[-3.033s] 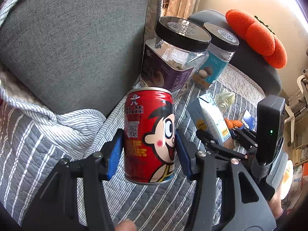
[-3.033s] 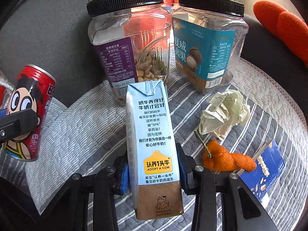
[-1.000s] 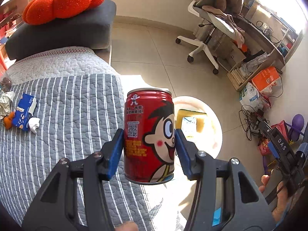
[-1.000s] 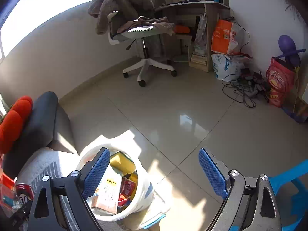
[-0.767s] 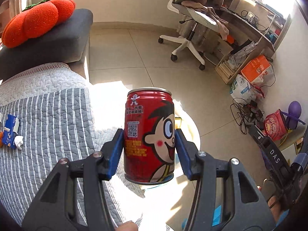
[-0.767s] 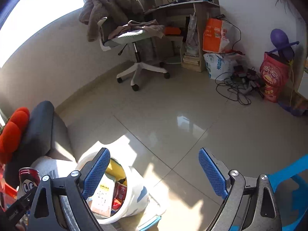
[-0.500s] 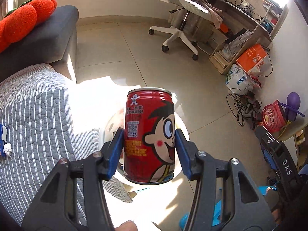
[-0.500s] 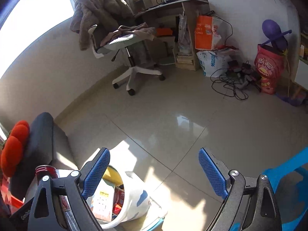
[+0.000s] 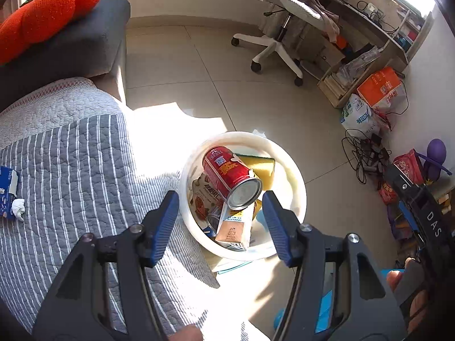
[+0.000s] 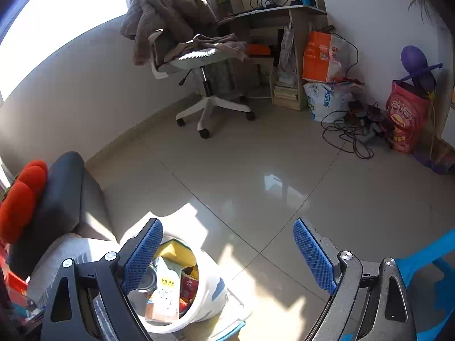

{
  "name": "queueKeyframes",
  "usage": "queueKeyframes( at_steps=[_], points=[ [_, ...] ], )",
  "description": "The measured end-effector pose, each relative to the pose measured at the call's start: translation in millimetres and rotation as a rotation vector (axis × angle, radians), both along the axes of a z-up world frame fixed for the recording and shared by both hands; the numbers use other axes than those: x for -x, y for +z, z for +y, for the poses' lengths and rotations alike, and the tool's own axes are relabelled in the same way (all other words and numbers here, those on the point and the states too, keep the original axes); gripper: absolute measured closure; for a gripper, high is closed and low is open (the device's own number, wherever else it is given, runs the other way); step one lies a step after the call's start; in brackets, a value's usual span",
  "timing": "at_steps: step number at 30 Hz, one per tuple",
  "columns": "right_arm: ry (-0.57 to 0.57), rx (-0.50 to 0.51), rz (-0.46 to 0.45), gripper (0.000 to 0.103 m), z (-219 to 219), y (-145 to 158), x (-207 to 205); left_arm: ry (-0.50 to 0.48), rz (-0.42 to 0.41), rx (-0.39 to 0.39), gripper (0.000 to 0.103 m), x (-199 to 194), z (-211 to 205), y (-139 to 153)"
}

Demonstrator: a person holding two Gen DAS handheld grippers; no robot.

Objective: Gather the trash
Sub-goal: 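Move the left tool back to the bed and grasp the blue snack box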

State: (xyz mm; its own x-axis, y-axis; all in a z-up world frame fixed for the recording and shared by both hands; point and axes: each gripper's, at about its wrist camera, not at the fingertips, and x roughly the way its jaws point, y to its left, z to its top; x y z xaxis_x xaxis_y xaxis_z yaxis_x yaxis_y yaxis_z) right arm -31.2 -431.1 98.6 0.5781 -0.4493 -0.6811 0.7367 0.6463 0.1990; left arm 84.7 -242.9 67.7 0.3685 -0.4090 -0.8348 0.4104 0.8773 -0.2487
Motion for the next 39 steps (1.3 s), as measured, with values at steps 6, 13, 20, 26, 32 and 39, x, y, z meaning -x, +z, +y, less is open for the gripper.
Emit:
queueKeyframes(
  at_steps=[6,13,20,26,32,39],
  points=[
    [0.088,0.041,0.042,0.009,34.8,-2.0,-27.4,0.053,-0.018,-0.023,0.037,-4.8,38.5,-0.3],
    [0.198,0.067,0.078,0.009,81.9,-8.7,-61.9,0.163,0.014,-0.076,0.035,-20.8,98.1,-20.8],
    [0.333,0.103,0.127,0.009,138.1,-21.3,-96.4,0.282,0.061,-0.124,0.035,-34.5,165.1,-47.6],
    [0.458,0.149,0.181,0.009,189.1,-36.3,-120.0,0.385,0.081,-0.17,0.035,-46.7,225.7,-62.9],
    [0.581,0.15,0.244,0.009,234.5,-58.3,-140.4,0.483,0.101,-0.191,0.035,-65.3,280.9,-71.6],
    [0.709,0.167,0.29,0.009,282.2,-78.1,-154.9,0.415,0.082,-0.285,0.035,-103.8,291.3,-80.2]
  ],
)
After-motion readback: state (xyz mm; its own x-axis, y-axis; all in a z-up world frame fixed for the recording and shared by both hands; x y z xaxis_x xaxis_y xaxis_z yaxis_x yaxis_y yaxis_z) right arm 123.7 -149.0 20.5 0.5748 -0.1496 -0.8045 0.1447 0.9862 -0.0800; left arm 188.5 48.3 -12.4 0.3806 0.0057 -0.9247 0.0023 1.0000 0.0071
